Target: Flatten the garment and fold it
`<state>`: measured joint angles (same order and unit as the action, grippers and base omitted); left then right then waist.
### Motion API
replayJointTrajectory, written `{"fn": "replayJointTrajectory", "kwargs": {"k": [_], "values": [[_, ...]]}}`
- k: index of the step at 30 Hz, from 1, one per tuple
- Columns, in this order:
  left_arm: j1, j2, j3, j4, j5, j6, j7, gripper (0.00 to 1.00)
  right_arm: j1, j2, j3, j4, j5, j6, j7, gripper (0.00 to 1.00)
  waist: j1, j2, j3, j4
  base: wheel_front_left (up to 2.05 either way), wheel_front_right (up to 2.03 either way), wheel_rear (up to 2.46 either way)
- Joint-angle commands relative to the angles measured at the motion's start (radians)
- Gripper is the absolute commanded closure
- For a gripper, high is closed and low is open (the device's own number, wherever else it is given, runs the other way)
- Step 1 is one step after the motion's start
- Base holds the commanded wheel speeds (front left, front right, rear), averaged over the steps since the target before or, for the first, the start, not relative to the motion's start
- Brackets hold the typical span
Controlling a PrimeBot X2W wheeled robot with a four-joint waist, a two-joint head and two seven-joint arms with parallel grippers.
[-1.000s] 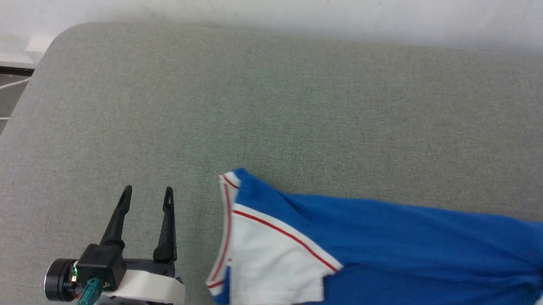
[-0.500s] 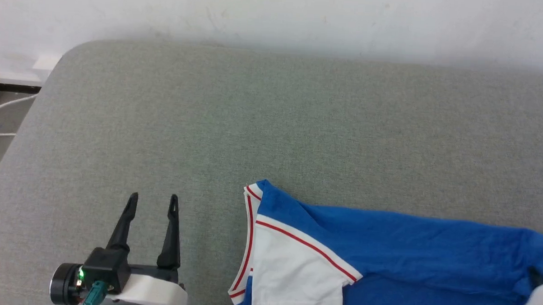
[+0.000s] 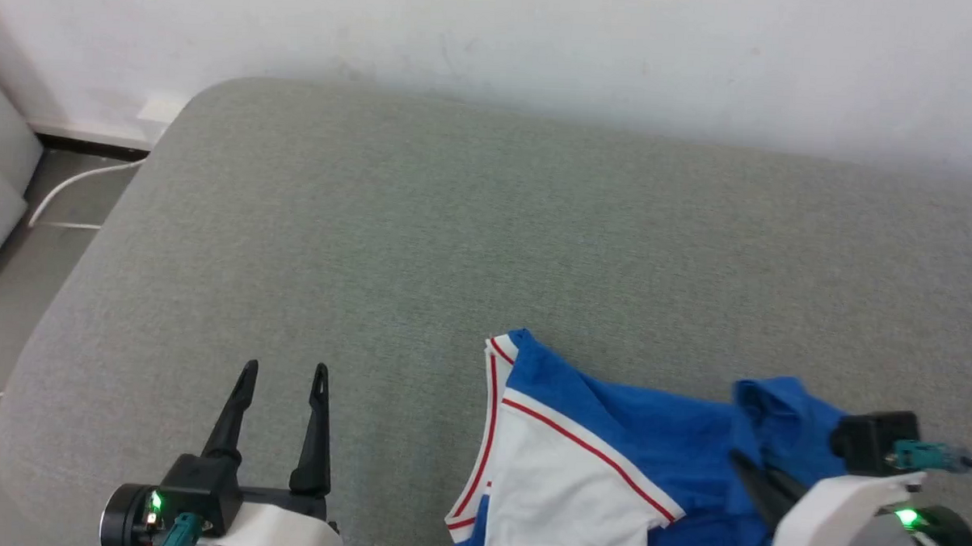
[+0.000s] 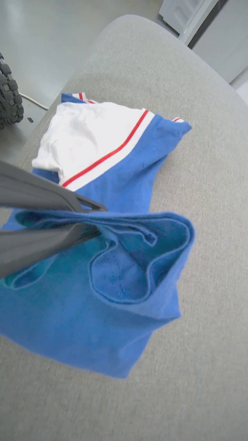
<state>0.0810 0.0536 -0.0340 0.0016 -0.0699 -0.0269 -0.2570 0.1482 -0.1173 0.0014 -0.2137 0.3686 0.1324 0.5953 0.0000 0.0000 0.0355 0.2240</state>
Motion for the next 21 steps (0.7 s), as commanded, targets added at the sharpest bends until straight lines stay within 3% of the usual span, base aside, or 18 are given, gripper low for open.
{"fn": "replayJointTrajectory", "kwargs": {"k": [1,8,21], "values": [[0.008,-0.003,-0.001,0.003,-0.008,-0.005,-0.005,0.0,-0.015,0.015,0.034,-0.015,0.02,-0.002,0.01,1.0,0.0,0.0,-0.005,0.032,0.0,0.0,0.0],[0.001,-0.003,-0.007,0.006,-0.007,-0.007,-0.005,0.0,-0.089,0.053,0.155,0.027,0.049,-0.002,0.011,1.0,0.0,0.0,-0.001,0.086,0.0,0.0,0.0],[-0.02,-0.003,-0.028,0.016,-0.018,-0.004,-0.005,0.0,-0.258,0.067,0.242,0.383,0.049,-0.002,-0.144,1.0,0.0,0.0,0.043,0.17,0.0,0.0,0.0]]}}
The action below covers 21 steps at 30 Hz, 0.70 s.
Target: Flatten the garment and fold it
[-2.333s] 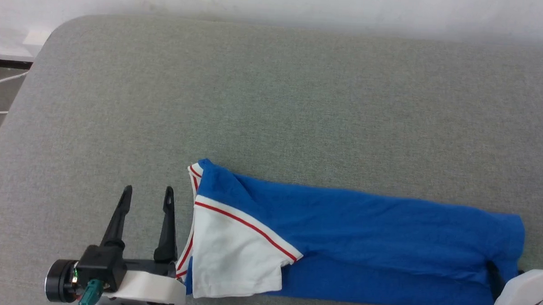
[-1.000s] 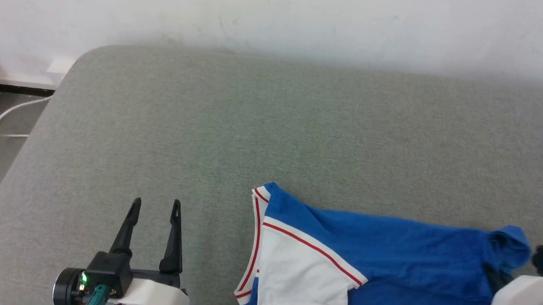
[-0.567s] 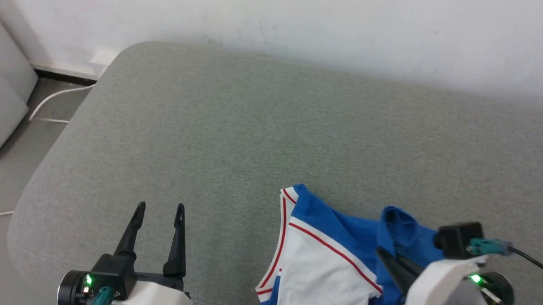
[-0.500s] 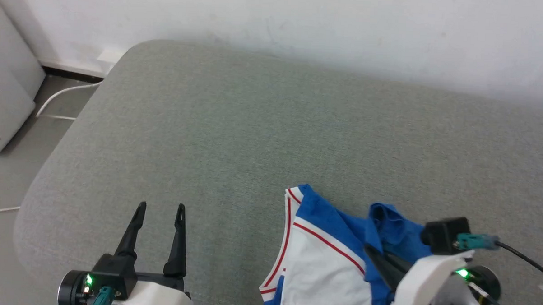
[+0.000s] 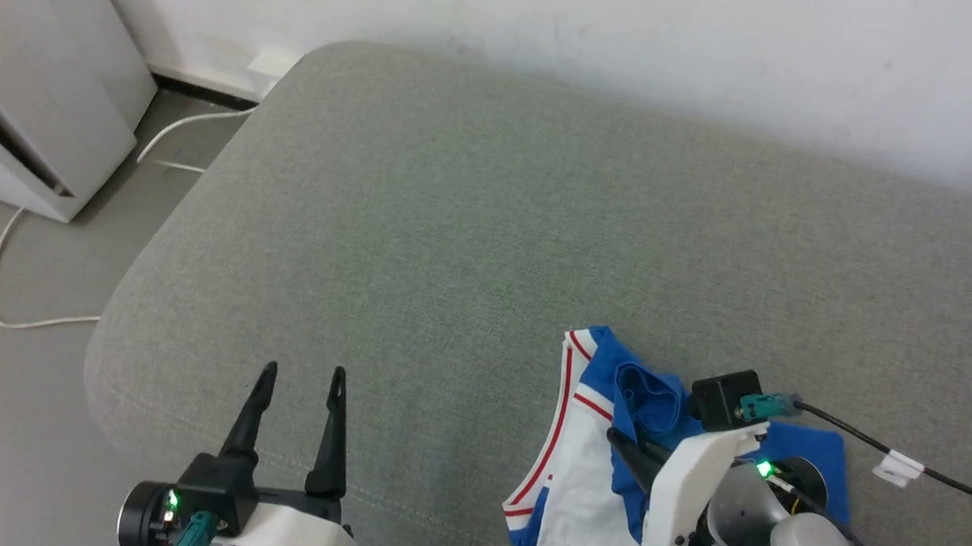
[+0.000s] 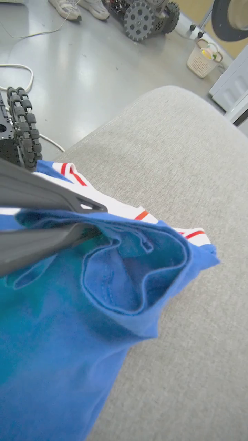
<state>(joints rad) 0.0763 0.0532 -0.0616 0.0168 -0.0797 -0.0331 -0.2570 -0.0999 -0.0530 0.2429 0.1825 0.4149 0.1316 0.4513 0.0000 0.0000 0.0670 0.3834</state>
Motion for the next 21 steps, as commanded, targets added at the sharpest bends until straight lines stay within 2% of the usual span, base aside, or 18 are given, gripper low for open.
{"fn": "replayJointTrajectory", "kwargs": {"k": [1,6,7,8,9,12,14,18,21], "values": [[-0.017,-0.003,-0.003,0.002,-0.01,0.004,-0.005,0.0,-0.02,0.003,0.005,0.012,0.003,-0.001,-0.012,1.0,0.0,0.0,0.015,0.014,0.0,0.0,0.0],[-0.019,-0.003,-0.01,0.01,-0.023,0.015,-0.005,0.0,-0.062,0.003,0.049,0.104,0.021,-0.001,-0.067,1.0,0.0,0.0,0.023,0.018,0.0,0.0,0.0],[-0.019,-0.003,-0.011,0.012,-0.024,0.017,-0.005,0.0,-0.069,0.003,0.062,0.115,0.029,-0.001,-0.076,0.94,0.0,0.0,0.023,0.016,0.0,0.0,0.0],[-0.019,-0.003,-0.011,0.014,-0.024,0.018,-0.005,0.0,-0.077,0.003,0.082,0.119,0.037,-0.001,-0.088,0.07,0.0,0.0,0.023,0.014,0.0,0.0,0.0],[-0.02,-0.003,-0.012,0.016,-0.025,0.02,-0.005,0.0,-0.081,0.003,0.1,0.123,0.057,-0.001,-0.094,0.0,0.0,0.0,0.021,0.01,0.0,0.0,0.0],[-0.022,-0.003,-0.011,0.023,-0.032,0.019,-0.005,0.0,-0.09,0.003,0.146,0.128,0.139,-0.001,-0.109,0.0,0.0,0.0,0.01,-0.003,0.0,0.0,0.0],[-0.024,-0.003,-0.004,0.024,-0.041,0.019,-0.005,0.0,-0.105,0.003,0.153,0.136,0.143,-0.001,-0.134,0.0,0.0,0.0,0.0,-0.014,0.0,0.0,0.0],[-0.025,-0.003,0.006,0.018,-0.033,0.011,-0.005,0.0,-0.158,-0.013,0.138,0.138,0.041,-0.001,-0.209,0.0,0.0,0.0,-0.013,-0.055,0.0,0.0,0.0],[-0.024,-0.003,0.009,0.013,-0.028,0.008,-0.005,0.0,-0.204,-0.079,0.12,0.115,-0.045,-0.001,-0.28,0.0,0.0,0.0,-0.021,-0.093,0.0,0.0,0.0]]}}
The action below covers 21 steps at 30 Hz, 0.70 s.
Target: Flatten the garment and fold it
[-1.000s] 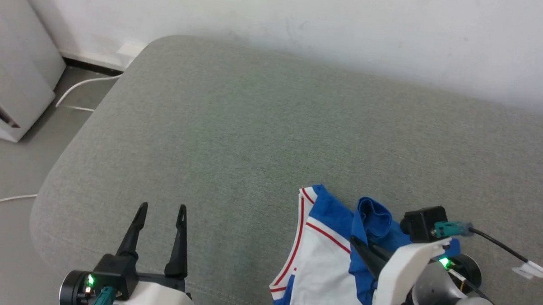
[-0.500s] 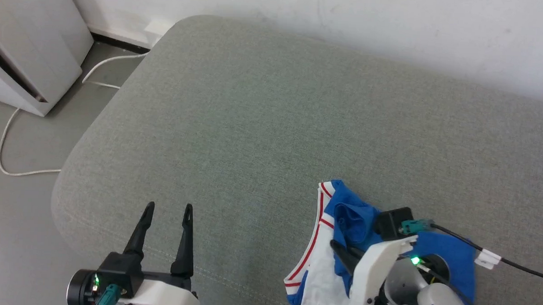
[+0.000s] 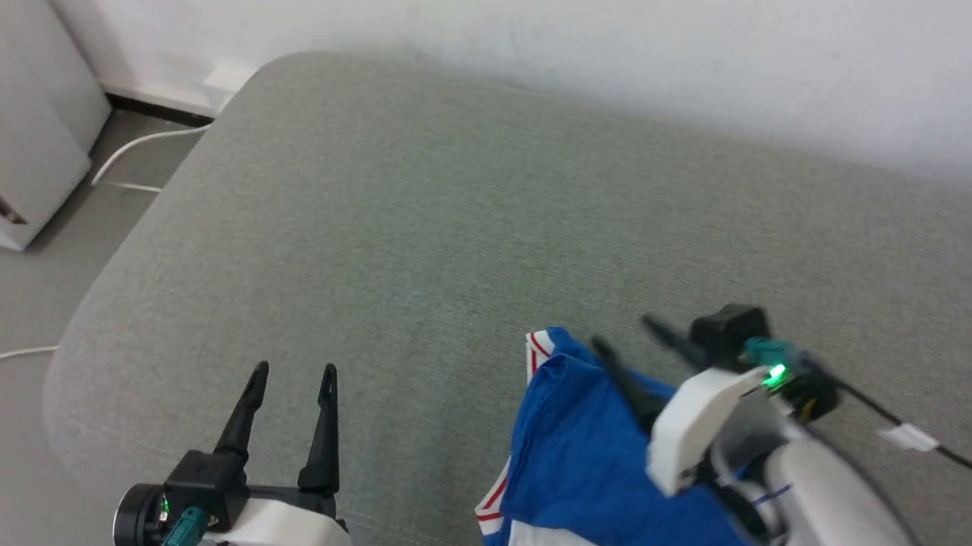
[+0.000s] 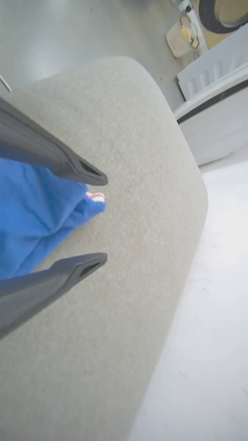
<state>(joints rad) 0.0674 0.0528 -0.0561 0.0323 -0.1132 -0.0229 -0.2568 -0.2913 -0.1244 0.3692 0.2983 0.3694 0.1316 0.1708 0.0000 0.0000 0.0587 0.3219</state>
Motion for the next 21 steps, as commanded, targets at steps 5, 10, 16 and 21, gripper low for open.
{"fn": "replayJointTrajectory", "kwargs": {"k": [5,10,16,21], "values": [[-0.018,-0.003,0.004,-0.012,0.005,-0.006,-0.005,0.0,-0.07,-0.155,-0.049,-0.04,-0.193,-0.001,-0.137,0.0,0.0,0.0,-0.025,-0.097,0.0,0.0,0.0],[-0.02,-0.003,0.004,-0.025,0.002,-0.006,-0.005,0.0,-0.045,-0.213,-0.183,-0.098,-0.292,-0.001,-0.242,0.0,0.0,0.0,-0.029,-0.157,0.0,0.0,0.0],[-0.022,-0.003,-0.002,-0.038,0.01,-0.014,-0.005,0.0,0.112,-0.144,-0.361,-0.225,-0.272,-0.001,-0.321,0.0,0.0,0.0,-0.027,-0.21,0.0,0.0,0.0],[-0.02,-0.003,-0.003,-0.039,0.023,-0.021,-0.005,0.0,0.254,-0.053,-0.431,-0.331,-0.271,-0.001,-0.366,0.0,0.0,0.0,-0.018,-0.242,0.0,0.0,0.0]]}}
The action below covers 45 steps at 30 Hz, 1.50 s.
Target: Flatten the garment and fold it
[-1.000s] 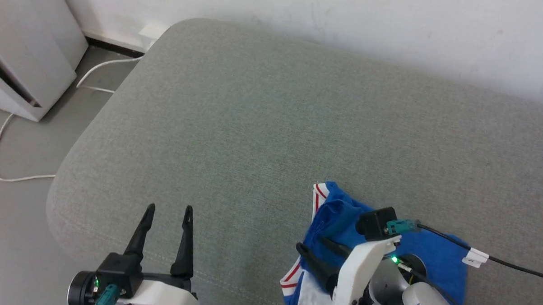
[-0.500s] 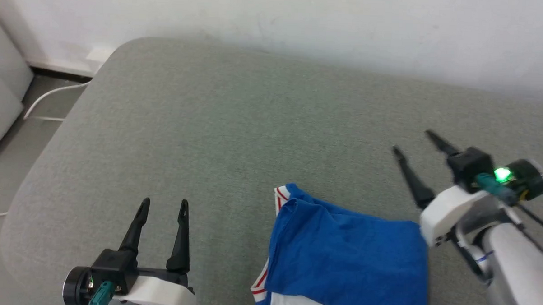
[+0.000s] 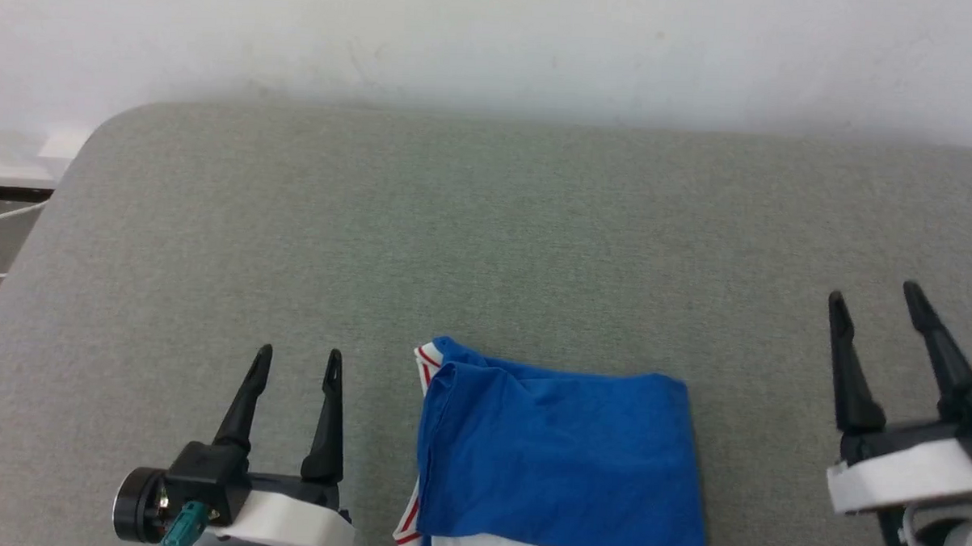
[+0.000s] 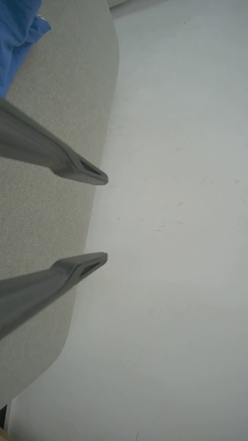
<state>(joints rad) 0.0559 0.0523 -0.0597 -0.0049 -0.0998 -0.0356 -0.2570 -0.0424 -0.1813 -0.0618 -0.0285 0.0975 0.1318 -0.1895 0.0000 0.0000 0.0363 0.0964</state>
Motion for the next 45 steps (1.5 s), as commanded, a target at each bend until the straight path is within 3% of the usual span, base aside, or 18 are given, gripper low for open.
{"fn": "replayJointTrajectory", "kwargs": {"k": [1,8,14,19,26,30,35,44,45], "values": [[-0.008,-0.002,0.001,-0.003,0.012,-0.01,-0.005,0.0,0.029,0.016,-0.002,-0.02,-0.004,-0.001,-0.01,0.0,0.0,0.0,0.005,-0.02,0.0,0.0,0.0],[0.025,-0.002,0.011,-0.021,0.017,-0.005,-0.005,0.0,0.131,0.056,0.022,-0.053,-0.011,-0.001,-0.018,0.0,0.0,0.0,-0.003,-0.039,0.0,0.0,0.0],[0.025,-0.002,0.004,-0.021,0.022,-0.01,-0.005,0.0,0.153,0.045,0.03,-0.053,0.004,-0.001,0.023,0.0,0.0,0.0,0.014,-0.034,0.0,0.0,0.0],[0.005,-0.002,-0.006,-0.017,0.025,-0.013,-0.005,0.0,0.152,0.01,0.061,-0.046,0.138,-0.001,0.164,0.0,0.0,0.0,0.04,-0.027,0.0,0.0,0.0],[-0.026,-0.002,-0.023,-0.026,0.024,-0.004,-0.005,0.0,0.116,-0.103,0.149,-0.036,0.471,-0.001,0.491,0.0,0.0,0.0,0.103,-0.012,0.0,0.0,0.0],[-0.042,-0.002,-0.032,-0.021,0.029,-0.003,-0.005,0.0,0.079,-0.123,0.188,0.004,0.611,-0.001,0.607,0.0,0.0,0.0,0.128,0.005,0.0,0.0,0.0],[-0.06,-0.002,-0.04,-0.014,0.029,-0.004,-0.005,0.0,0.024,-0.118,0.247,0.079,0.682,-0.001,0.664,0.0,0.0,0.0,0.148,0.029,0.0,0.0,0.0],[-0.079,-0.002,-0.06,-0.008,0.031,0.004,-0.005,0.0,-0.07,-0.103,0.367,0.255,0.681,-0.001,0.673,0.01,0.0,0.0,0.17,0.066,0.0,0.0,0.0],[-0.081,-0.002,-0.062,-0.007,0.031,0.005,-0.005,0.0,-0.079,-0.103,0.382,0.27,0.678,-0.001,0.668,0.59,0.0,0.0,0.17,0.068,0.0,0.0,0.0]]}}
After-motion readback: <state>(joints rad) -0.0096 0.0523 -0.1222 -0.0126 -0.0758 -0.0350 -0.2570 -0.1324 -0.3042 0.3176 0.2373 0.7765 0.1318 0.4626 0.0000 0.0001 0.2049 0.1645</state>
